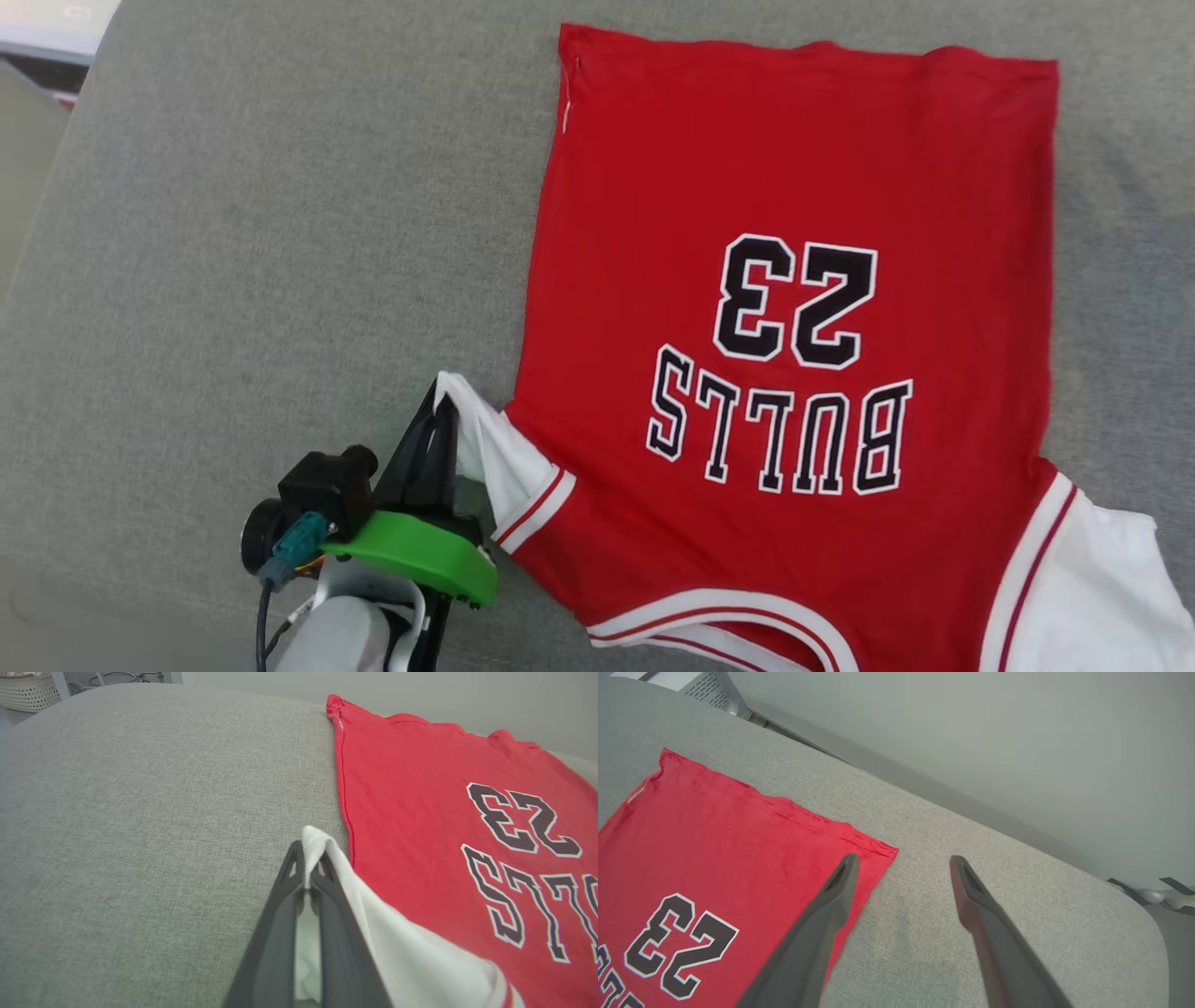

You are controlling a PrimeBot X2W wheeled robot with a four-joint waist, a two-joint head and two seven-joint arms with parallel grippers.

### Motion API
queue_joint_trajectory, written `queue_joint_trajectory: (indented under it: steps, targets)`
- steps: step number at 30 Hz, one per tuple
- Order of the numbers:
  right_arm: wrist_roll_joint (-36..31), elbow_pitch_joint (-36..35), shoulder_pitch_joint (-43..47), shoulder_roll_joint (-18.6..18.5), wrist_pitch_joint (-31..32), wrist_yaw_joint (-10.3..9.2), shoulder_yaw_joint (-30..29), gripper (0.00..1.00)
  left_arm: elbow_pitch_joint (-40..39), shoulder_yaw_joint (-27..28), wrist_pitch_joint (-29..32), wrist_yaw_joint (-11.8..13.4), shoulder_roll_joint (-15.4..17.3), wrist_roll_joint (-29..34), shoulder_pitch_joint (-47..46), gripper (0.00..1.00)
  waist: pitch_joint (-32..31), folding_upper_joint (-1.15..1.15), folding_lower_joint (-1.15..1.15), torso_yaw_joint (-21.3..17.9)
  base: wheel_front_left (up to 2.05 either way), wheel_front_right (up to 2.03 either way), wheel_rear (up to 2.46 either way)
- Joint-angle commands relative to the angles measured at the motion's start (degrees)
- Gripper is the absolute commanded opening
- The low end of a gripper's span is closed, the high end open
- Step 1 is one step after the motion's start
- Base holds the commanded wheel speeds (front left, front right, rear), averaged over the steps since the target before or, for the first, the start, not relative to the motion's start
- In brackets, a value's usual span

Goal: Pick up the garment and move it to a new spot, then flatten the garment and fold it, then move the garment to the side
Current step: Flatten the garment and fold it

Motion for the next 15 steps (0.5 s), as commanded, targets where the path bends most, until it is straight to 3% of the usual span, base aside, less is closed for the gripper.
queue_joint_trajectory:
  steps: [1, 7, 15]
  targets:
    - [1.1, 2.0, -1.7, 0.1, 2.4, -0.04, 0.4, 1.00, -0.4, 0.3, -0.3, -0.7, -1.2, 1.0, -1.3, 0.00, 7.7, 0.00, -0.01, 6.1, 0.00, 0.00, 0.00]
    - [0.6, 8.4, -7.8, 0.3, 11.5, -0.04, 2.8, 1.00, -1.2, 2.0, -0.3, -3.7, -5.2, 3.5, -3.0, 0.00, 12.1, 0.00, -0.01, 8.4, 0.00, 0.00, 0.00]
    - [-1.6, 13.0, -9.6, 1.1, 14.5, -0.04, 6.3, 1.00, -1.0, 4.3, -0.3, -6.0, -7.7, 5.7, -3.7, 0.00, 15.0, 0.00, -0.01, 9.6, 0.00, 0.00, 0.00]
